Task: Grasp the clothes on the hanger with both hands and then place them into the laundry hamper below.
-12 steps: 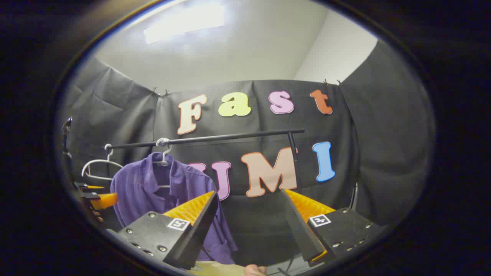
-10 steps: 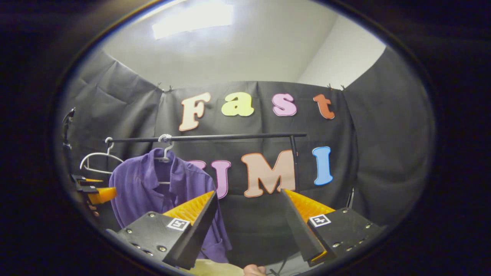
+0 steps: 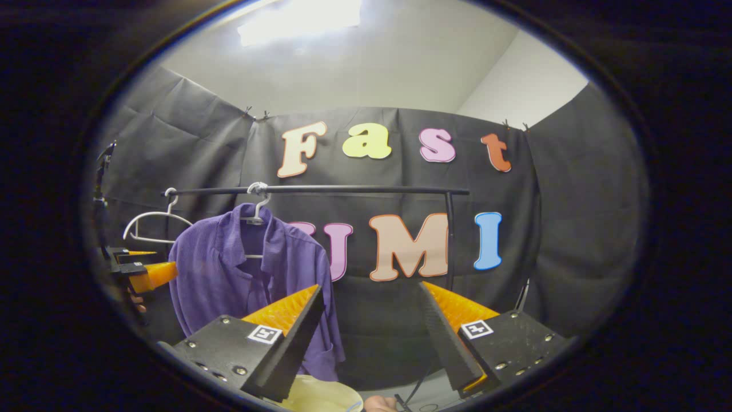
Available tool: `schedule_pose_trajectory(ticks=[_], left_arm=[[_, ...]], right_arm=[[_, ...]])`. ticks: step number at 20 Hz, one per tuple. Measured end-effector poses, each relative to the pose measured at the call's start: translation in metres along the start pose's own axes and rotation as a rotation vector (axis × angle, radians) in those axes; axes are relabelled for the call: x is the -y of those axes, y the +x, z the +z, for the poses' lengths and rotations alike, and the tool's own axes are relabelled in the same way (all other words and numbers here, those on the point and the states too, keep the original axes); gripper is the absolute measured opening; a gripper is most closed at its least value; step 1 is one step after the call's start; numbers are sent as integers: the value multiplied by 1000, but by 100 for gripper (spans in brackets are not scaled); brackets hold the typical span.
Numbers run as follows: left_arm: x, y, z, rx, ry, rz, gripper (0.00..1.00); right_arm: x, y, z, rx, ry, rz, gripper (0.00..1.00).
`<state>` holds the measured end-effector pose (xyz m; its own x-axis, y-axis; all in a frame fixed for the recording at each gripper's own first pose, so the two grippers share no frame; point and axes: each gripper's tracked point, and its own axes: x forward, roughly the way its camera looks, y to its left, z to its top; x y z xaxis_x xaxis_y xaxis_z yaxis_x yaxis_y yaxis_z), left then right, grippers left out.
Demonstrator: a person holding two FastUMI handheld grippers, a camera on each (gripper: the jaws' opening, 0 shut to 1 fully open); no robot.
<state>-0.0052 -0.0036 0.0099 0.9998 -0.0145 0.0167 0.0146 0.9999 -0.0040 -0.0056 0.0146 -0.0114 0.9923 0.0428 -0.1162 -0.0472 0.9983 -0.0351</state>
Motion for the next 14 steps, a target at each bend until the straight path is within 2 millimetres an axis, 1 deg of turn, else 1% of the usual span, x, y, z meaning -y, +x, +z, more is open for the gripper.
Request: schedule_pose_trajectory(ticks=[3, 4, 5, 7, 10, 14], left_arm=[[0, 0, 1, 1, 0, -1, 92], [2, 1, 3, 2, 0, -6, 92], [3, 1, 3, 1, 0, -6, 92], [8, 4, 6, 4, 3, -9, 92], [29, 12, 3, -5, -9, -36, 92], [54, 31, -15, -14, 19, -41, 92]], right_arm=[[0, 4, -6, -28, 6, 6, 98], [-1, 6, -7, -31, 5, 13, 100], [-2, 9, -9, -37, 8, 24, 98], [-7, 14, -16, -52, 17, 50, 98], [-17, 23, -26, -70, 39, 83, 98], [-32, 46, -45, -85, 39, 117, 98]])
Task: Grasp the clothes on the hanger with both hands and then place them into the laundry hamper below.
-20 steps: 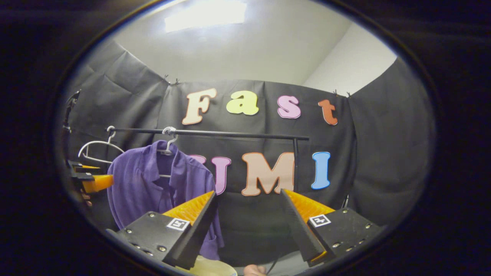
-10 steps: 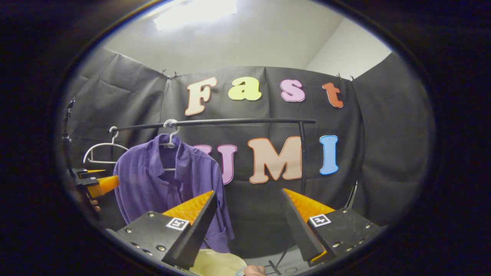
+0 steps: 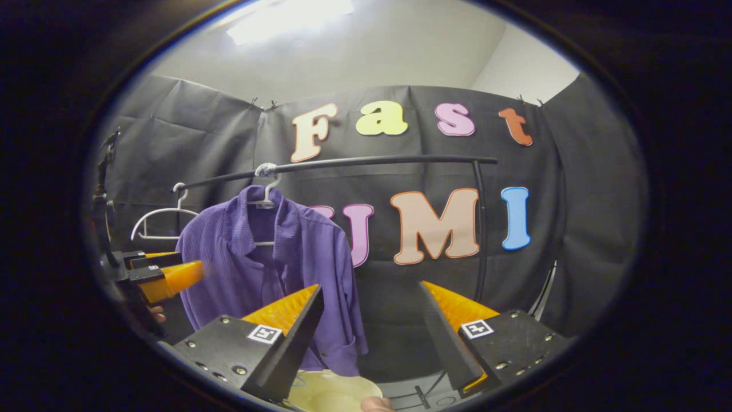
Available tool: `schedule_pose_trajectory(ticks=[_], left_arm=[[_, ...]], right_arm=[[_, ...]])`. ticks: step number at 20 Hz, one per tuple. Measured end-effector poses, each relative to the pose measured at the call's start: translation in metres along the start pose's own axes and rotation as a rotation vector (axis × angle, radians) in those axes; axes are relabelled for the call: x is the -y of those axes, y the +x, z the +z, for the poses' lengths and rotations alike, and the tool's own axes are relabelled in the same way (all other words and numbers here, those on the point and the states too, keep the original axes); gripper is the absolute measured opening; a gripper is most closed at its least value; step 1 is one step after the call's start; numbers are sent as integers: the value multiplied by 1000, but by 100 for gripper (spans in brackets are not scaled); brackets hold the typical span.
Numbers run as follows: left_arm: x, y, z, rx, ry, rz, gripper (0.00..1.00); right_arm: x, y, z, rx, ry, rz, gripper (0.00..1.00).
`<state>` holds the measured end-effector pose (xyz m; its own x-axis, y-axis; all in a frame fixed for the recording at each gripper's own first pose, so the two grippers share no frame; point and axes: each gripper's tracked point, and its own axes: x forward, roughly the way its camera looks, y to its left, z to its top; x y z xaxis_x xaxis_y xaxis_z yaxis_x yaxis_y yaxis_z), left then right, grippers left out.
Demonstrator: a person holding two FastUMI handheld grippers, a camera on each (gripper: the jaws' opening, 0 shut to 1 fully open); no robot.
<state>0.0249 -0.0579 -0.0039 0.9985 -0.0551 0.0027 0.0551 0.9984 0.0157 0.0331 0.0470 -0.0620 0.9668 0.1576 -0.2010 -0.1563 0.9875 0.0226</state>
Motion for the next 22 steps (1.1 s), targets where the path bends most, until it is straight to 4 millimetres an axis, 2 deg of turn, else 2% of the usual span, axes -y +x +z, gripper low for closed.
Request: schedule_pose_trajectory(ticks=[3, 9, 12, 16, 21, 22], left_arm=[[11, 19, -14, -1, 9, 18, 92], [19, 68, -27, -26, 23, 92, 92], [7, 90, -33, -35, 44, 183, 94], [1, 111, -32, -17, 84, 232, 95], [-18, 124, -35, -1, 17, 260, 77], [-20, 126, -36, 3, 12, 256, 70]], right_arm=[[-5, 22, -16, -11, -11, 23, 98], [4, 66, -36, -39, 0, 37, 98], [2, 80, -39, -41, 1, 54, 98], [-10, 86, -50, -68, -10, 79, 98], [-26, 98, -57, -89, -90, 88, 98], [-28, 100, -57, -88, -93, 86, 100]])
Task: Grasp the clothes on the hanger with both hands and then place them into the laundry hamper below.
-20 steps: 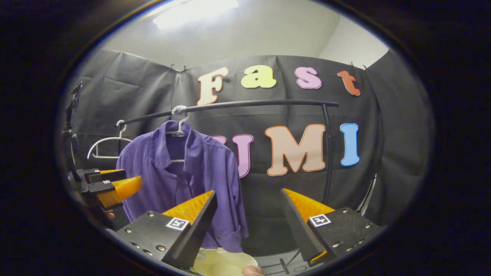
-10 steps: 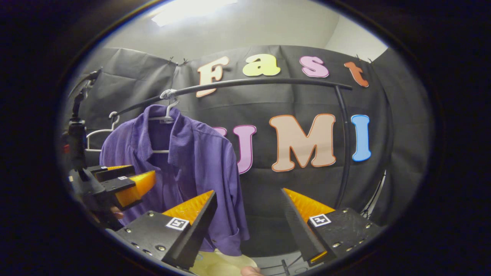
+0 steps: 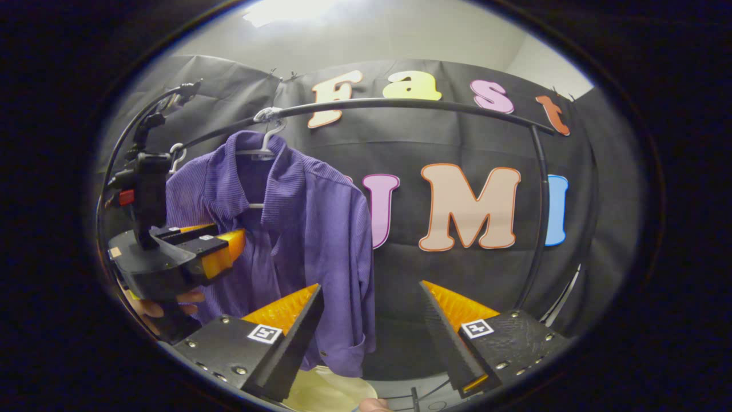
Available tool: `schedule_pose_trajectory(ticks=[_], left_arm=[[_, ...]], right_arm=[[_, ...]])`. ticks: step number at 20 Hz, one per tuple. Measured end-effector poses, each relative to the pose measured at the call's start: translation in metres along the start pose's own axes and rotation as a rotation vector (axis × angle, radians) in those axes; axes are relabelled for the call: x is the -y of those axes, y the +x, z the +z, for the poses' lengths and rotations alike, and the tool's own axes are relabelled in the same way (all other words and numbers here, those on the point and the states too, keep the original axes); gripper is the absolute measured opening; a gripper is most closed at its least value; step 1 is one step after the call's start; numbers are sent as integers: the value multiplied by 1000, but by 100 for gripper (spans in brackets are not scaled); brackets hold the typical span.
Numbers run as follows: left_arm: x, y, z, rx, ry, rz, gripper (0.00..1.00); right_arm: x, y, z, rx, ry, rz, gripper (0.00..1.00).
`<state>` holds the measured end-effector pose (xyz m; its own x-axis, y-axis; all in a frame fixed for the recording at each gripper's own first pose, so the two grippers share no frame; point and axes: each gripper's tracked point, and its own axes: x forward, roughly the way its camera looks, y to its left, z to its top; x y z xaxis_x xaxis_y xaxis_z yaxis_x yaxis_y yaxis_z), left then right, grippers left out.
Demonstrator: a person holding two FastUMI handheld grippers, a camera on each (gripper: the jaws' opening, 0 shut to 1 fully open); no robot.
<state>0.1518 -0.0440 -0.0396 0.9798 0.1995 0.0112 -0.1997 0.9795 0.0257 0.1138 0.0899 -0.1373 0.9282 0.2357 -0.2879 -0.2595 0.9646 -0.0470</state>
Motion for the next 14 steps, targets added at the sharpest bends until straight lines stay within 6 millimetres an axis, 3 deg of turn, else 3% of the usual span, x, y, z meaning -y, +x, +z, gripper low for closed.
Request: schedule_pose_trajectory(ticks=[1, 6, 7, 10, 12, 14], left_arm=[[-4, 0, 0, 5, 0, 0, 67], [-19, 6, -1, 46, 52, -29, 8], [-17, 1, -6, 31, 32, -61, 0], [-5, -17, -3, 30, -33, -169, 0], [-15, -39, -1, 49, -33, -178, 0], [-14, -55, -14, 39, -60, -185, 0]], right_arm=[[-3, 2, 1, 3, 12, 3, 98], [-44, 23, 9, 32, 75, 114, 98], [-52, 28, 7, 35, 71, 132, 98], [-61, 47, -5, 7, 59, 124, 98], [-73, 53, -8, 4, 101, 149, 98], [-78, 59, -12, 16, 136, 175, 98]])
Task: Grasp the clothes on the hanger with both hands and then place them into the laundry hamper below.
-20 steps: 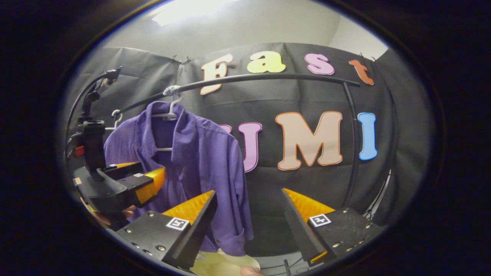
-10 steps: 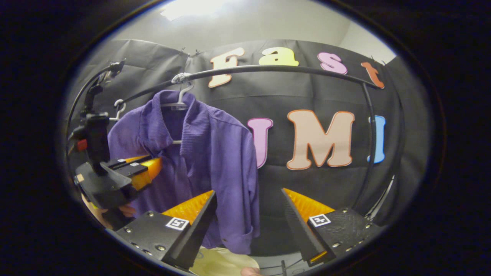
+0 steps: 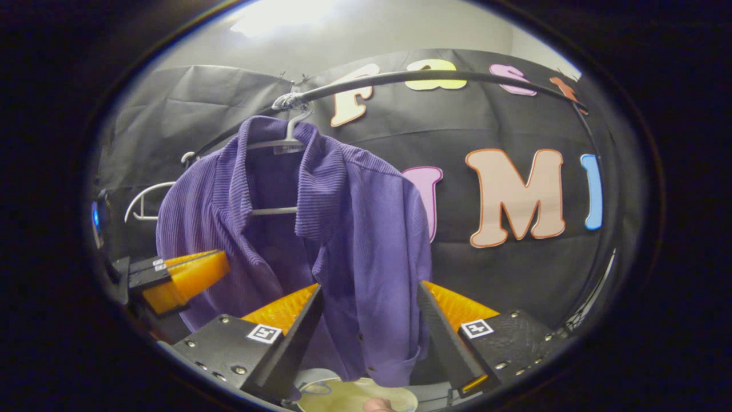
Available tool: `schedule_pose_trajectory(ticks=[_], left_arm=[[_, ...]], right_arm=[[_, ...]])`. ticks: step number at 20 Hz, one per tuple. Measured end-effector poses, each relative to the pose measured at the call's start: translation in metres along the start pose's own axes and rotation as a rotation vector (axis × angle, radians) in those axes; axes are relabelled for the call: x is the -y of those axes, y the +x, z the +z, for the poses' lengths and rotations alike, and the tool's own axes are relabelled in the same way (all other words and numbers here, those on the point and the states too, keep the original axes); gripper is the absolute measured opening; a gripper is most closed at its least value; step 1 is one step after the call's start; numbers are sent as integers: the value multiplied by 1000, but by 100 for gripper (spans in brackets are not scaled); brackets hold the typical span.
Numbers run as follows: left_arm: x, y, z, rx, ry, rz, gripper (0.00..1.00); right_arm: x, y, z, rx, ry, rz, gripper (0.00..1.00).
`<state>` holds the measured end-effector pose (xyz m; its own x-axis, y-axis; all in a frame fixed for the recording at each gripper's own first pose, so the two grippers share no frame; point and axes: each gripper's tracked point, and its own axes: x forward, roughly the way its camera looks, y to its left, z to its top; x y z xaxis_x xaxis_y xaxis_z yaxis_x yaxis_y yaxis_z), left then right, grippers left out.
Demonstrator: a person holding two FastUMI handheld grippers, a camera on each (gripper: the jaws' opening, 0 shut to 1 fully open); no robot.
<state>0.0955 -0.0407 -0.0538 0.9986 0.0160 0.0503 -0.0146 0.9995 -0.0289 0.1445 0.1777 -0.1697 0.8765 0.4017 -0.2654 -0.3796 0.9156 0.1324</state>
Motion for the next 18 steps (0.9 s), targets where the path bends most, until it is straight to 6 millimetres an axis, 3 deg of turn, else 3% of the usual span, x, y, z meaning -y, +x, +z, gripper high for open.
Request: schedule_pose_trajectory(ticks=[4, 6, 8, 9, 12, 15, 18], left_arm=[[13, -15, -37, -57, 69, 35, 1], [9, -21, -52, -65, 112, 120, 40], [18, -16, -55, -44, 159, 190, 78], [15, -26, -59, -46, 191, 243, 98], [20, -25, -66, -49, 189, 310, 99], [-8, -19, -71, -82, 193, 445, 99], [-27, 1, -81, -134, 185, 501, 99]], right_arm=[[10, 9, -10, 24, 4, -8, 99], [12, 12, -15, 11, 14, -3, 98], [18, 15, -19, -2, 5, -7, 98], [20, 14, -21, -5, -10, -10, 98], [34, 14, -27, -12, -80, -46, 98], [39, 17, -30, -22, -75, -41, 98], [33, 26, -32, -18, -73, -5, 100]])
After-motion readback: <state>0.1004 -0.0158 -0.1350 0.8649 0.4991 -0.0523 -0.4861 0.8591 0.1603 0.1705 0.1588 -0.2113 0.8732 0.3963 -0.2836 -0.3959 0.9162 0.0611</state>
